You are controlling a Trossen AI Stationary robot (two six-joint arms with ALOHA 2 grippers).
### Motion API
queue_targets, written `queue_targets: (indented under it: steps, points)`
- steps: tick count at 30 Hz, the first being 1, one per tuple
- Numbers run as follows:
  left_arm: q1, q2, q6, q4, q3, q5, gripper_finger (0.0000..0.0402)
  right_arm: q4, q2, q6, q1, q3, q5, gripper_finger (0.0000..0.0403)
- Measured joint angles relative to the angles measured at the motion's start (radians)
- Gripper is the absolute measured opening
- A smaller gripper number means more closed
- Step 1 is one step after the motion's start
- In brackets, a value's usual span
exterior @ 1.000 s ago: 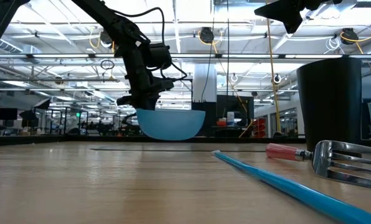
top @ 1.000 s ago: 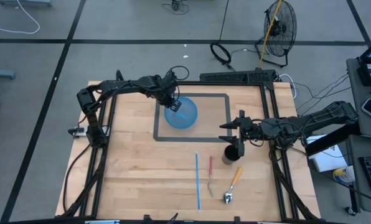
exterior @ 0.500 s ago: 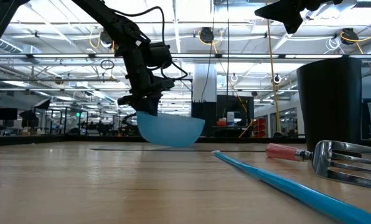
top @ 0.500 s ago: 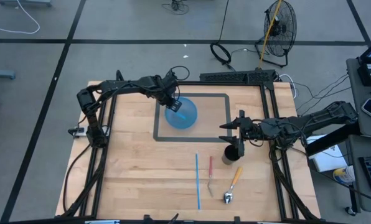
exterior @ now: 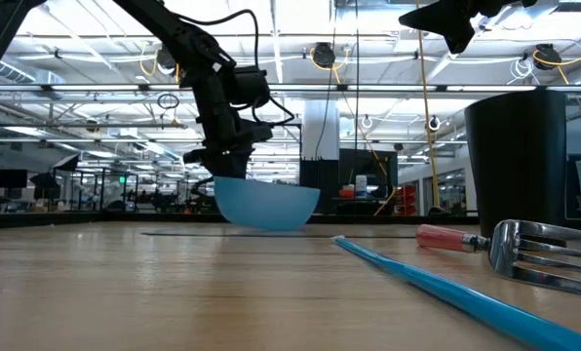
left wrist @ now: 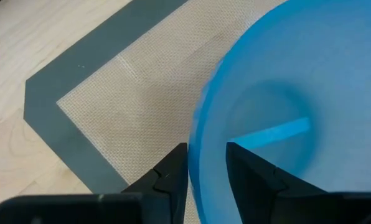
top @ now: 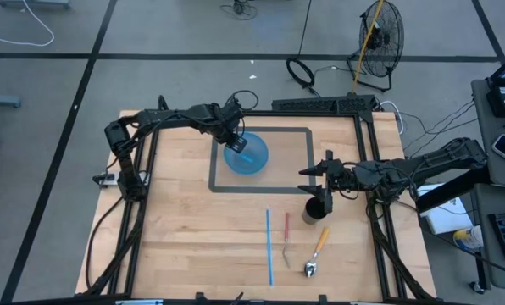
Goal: Pick & Place Utensil
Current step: Put the blue bowl on the left side of the placemat
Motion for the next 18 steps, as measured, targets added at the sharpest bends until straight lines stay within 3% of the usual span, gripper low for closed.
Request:
queue_targets:
  steps: [18]
  points:
    - [-0.006,0.000,0.013,-0.003,0.000,-0.011,0.0116,0.000,0.000,0.007,0.000,0.000,0.000,0.0215]
